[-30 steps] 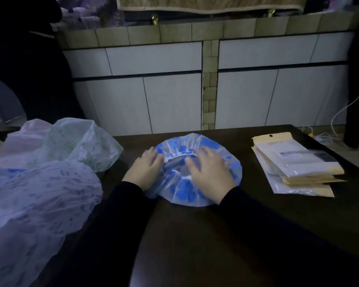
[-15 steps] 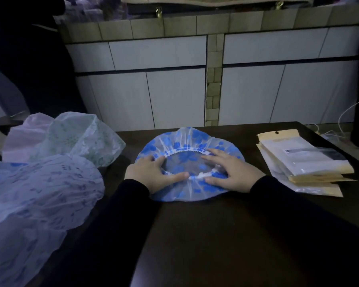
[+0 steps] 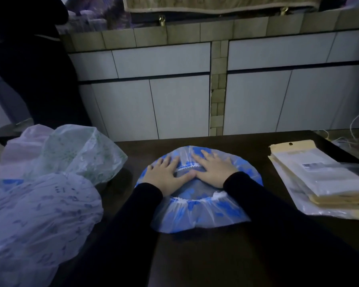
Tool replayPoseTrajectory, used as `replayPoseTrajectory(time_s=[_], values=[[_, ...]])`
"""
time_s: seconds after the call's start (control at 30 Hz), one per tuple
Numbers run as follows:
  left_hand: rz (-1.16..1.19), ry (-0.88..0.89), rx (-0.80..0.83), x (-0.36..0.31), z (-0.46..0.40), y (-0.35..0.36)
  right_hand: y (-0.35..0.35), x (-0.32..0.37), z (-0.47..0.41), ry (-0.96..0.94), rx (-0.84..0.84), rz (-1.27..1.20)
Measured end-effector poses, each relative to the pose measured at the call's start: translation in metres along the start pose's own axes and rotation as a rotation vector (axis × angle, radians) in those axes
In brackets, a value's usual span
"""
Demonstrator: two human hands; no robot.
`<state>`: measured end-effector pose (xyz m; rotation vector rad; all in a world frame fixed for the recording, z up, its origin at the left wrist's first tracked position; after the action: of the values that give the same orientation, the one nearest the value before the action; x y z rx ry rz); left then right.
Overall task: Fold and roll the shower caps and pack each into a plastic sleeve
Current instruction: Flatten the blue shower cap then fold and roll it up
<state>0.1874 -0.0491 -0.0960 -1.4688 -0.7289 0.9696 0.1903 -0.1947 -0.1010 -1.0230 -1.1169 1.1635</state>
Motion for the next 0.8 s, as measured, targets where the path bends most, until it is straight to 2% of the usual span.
replayPoseTrajectory(time_s=[0.1, 0.2, 0.27, 0.33, 0.4, 0.47, 0.53, 0.6, 0.7, 0.8], values=[[0.026, -0.074, 0.017, 0.009, 0.0, -0.003, -0.003, -0.011, -0.005, -0.002, 0.017, 0.009], [-0.003, -0.094, 0.04, 0.007, 0.003, -0.001, -0.012, -0.015, 0.001, -0.055, -0.033, -0.145], [0.037, -0.112, 0.02, 0.006, 0.008, -0.006, -0.025, -0.011, 0.013, -0.086, -0.142, -0.23], [0.141, -0.148, -0.032, 0.006, 0.018, -0.019, -0.04, -0.002, 0.03, -0.091, -0.293, -0.203], [0.192, -0.131, -0.099, 0.0, 0.031, -0.033, -0.046, -0.001, 0.048, 0.029, -0.39, -0.12], [0.205, -0.119, -0.068, -0.005, 0.045, -0.032, -0.031, -0.009, 0.063, 0.191, -0.323, -0.065], [0.151, -0.162, 0.068, -0.004, 0.057, -0.013, -0.003, -0.015, 0.077, 0.24, -0.172, -0.078], [0.085, -0.228, 0.114, 0.003, 0.061, 0.003, 0.014, -0.017, 0.081, 0.211, -0.081, -0.049], [0.097, -0.33, 0.053, 0.01, 0.06, 0.003, 0.014, -0.019, 0.07, 0.122, -0.044, -0.031], [0.172, -0.249, -0.06, 0.005, 0.058, -0.007, -0.008, -0.018, 0.068, -0.018, -0.16, -0.026]])
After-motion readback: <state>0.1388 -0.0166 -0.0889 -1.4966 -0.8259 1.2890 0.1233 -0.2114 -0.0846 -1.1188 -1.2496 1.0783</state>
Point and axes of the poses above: each hand's wrist, its own z-axis away from the middle knuckle, its own y-axis out of the palm, x = y × z, the point moved 8 cm from there along -z, towards the middle knuckle, and after that the axes turned 10 degrees about y, right-handed, at the moved point
